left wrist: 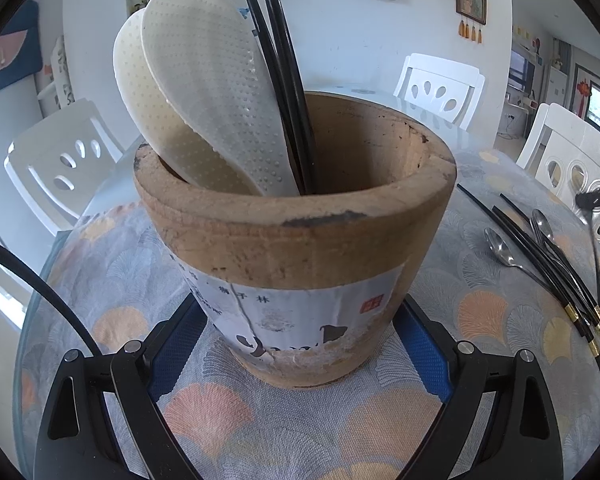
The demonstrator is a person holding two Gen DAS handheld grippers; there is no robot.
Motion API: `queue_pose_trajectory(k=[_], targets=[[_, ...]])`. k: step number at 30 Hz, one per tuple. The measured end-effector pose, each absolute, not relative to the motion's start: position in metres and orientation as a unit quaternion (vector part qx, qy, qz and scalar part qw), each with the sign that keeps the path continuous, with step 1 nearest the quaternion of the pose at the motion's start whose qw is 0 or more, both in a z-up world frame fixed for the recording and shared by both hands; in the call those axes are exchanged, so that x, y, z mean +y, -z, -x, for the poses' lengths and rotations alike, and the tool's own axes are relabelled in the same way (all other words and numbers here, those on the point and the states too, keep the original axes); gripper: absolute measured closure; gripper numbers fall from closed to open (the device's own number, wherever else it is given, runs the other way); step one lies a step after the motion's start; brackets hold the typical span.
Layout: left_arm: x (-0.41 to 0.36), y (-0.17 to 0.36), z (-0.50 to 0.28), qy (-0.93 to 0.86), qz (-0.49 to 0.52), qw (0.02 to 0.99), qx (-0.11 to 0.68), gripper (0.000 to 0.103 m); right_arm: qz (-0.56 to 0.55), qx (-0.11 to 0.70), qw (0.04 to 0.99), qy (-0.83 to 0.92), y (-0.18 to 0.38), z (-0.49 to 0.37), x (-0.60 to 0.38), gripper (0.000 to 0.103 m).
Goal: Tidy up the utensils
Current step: 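Lift the metal fork and drop it into the holder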
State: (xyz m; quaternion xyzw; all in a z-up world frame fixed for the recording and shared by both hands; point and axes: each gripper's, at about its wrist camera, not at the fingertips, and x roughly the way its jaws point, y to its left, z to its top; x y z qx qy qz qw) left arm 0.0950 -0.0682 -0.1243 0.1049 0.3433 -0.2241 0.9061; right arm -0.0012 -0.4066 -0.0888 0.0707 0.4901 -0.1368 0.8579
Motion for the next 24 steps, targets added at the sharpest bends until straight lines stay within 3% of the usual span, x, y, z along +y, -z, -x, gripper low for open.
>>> queue_pose_trajectory(k=[10, 24], targets=[[-0.069, 0.124, -0.095, 0.224, -0.106, 0.906, 0.342, 0.010, -0.030, 0.377, 0.916, 0.135, 0.016, 0.024, -0.366, 0.101], [-0.074, 0.126, -0.094, 0.212, -0.123, 0.910, 0.335, 0.010, -0.011, 0.224, 0.972, 0.067, -0.099, -0.010, -0.300, 0.101]])
